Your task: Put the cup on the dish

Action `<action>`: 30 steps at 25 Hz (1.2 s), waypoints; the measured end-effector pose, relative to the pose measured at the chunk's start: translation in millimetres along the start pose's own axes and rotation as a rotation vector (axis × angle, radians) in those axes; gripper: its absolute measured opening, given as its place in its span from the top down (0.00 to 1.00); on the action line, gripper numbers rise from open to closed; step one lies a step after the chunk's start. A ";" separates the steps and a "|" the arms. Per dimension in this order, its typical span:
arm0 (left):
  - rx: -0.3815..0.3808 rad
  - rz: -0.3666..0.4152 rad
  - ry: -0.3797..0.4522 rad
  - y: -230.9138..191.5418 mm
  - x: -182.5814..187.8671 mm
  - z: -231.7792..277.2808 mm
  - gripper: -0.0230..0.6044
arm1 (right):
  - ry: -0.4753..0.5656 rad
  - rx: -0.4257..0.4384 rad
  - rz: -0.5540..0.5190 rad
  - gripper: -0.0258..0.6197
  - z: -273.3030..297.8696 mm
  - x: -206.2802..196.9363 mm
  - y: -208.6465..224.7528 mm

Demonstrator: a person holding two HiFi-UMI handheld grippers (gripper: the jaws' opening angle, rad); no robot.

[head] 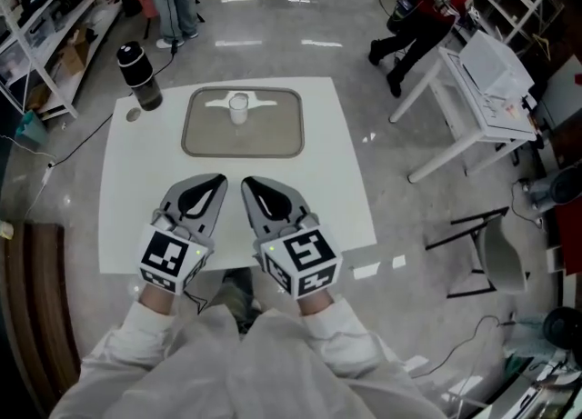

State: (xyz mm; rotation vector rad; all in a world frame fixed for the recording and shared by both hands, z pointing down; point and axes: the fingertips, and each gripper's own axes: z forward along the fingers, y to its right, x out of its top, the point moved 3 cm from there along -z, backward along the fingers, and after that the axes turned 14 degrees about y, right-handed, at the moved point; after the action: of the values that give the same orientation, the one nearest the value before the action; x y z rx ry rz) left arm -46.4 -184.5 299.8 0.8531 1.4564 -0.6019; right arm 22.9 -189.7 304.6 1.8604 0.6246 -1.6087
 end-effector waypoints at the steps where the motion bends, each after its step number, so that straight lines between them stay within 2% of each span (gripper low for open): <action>1: -0.006 -0.013 -0.007 4.6 -1.2 -3.3 0.95 | -0.008 0.004 0.000 0.94 -3.5 -1.2 -3.2; 10: 0.012 -0.082 -0.041 26.0 -13.0 -30.8 0.95 | -0.035 0.014 -0.030 0.94 -20.2 -4.3 -25.9; 15: 0.065 -0.140 -0.065 18.7 -15.1 -52.2 0.95 | -0.045 0.004 -0.039 0.94 -21.6 -9.0 -42.6; 19: 0.074 -0.185 -0.062 17.1 -14.6 -68.7 0.95 | -0.051 -0.013 -0.040 0.94 -26.2 -14.3 -57.2; 30: 0.048 -0.191 -0.048 27.2 -8.0 -94.1 0.95 | -0.060 -0.032 -0.055 0.94 -41.2 -18.7 -82.0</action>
State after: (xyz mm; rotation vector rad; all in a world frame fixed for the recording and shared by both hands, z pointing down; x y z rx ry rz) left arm -81.4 -94.7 319.0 0.7363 1.4949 -0.7985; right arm -7.4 -101.8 315.9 1.7787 0.6772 -1.6740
